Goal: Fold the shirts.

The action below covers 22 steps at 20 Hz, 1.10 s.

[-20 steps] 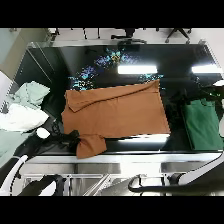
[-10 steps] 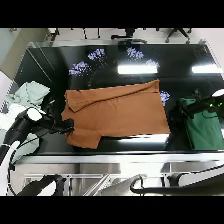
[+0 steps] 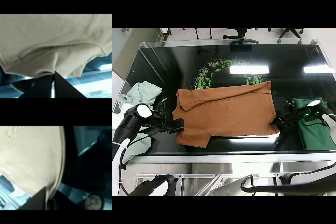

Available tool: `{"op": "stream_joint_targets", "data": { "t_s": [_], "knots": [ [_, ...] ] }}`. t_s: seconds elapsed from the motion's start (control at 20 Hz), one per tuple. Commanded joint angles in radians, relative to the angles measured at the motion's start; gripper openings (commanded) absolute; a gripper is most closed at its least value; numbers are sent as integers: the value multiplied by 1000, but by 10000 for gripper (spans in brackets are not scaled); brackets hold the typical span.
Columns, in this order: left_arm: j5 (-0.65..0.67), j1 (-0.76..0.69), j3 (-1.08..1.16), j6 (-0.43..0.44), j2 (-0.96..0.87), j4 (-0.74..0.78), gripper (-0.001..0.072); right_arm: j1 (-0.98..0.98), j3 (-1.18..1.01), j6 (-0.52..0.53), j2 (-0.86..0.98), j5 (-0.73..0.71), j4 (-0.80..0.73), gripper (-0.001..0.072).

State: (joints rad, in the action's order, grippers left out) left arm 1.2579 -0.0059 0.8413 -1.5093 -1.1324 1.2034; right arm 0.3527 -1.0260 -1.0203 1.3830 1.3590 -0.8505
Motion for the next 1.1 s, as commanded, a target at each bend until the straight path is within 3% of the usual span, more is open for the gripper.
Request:
{"op": "stream_joint_targets", "data": {
  "t_s": [0.0, 0.15, 0.3, 0.45, 0.55, 0.7, 0.9, 1.05],
  "knots": [
    [43, 0, 2, 6, 0, 9, 14, -37, 7, 28, -23, 43, 67, 15],
    [137, -6, -6, -13, 19, 79, 12, 0, 8, -105, -113, 64, -93, 15],
    [174, -42, -75, -117, 134, 238, 12, 31, 52, -291, -244, 80, -329, 15],
    [165, -60, -166, -134, 259, 262, 12, 34, 138, -342, -356, 114, -355, 15],
    [115, -60, -171, -133, 296, 262, 12, 19, 148, -306, -397, 86, -266, 15],
    [31, -60, -33, -127, 233, 262, 12, 19, 108, -167, -405, -40, -20, 16],
    [-34, -57, 259, -89, 1, 263, 12, 19, 13, 14, -333, -201, 241, 16],
    [-90, -58, 416, -77, -189, 261, 13, 19, -57, 80, -224, -270, 298, 16]
  ]
}}
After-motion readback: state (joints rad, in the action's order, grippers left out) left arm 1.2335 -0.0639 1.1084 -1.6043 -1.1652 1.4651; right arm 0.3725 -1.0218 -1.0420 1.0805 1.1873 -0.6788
